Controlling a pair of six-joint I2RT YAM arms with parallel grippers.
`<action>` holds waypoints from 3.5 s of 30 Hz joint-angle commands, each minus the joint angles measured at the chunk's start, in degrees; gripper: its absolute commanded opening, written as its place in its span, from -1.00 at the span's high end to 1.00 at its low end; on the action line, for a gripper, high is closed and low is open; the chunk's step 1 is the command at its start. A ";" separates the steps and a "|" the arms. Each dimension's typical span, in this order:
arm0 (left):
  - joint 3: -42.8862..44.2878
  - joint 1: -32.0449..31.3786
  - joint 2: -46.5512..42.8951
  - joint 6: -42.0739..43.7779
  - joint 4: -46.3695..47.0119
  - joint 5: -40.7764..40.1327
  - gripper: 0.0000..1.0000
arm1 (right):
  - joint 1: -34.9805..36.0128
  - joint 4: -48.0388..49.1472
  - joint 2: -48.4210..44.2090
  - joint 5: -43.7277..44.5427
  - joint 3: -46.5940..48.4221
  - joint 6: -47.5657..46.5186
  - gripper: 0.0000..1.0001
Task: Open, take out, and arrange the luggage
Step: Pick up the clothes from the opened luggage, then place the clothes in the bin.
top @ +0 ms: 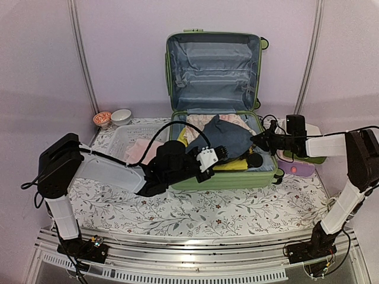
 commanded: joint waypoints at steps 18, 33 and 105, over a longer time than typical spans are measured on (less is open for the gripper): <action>4.06 -4.44 -16.36 -15.79 -15.49 -3.93 1.00 | 9.14 -28.97 -18.01 14.49 19.96 -4.04 0.96; 2.41 -2.76 -41.59 -30.14 -36.97 -12.68 1.00 | 22.11 -23.79 -3.77 11.83 43.26 -2.33 0.96; -28.61 25.20 -62.71 -48.30 -29.62 6.31 1.00 | 33.98 17.69 47.98 19.89 77.10 6.15 0.97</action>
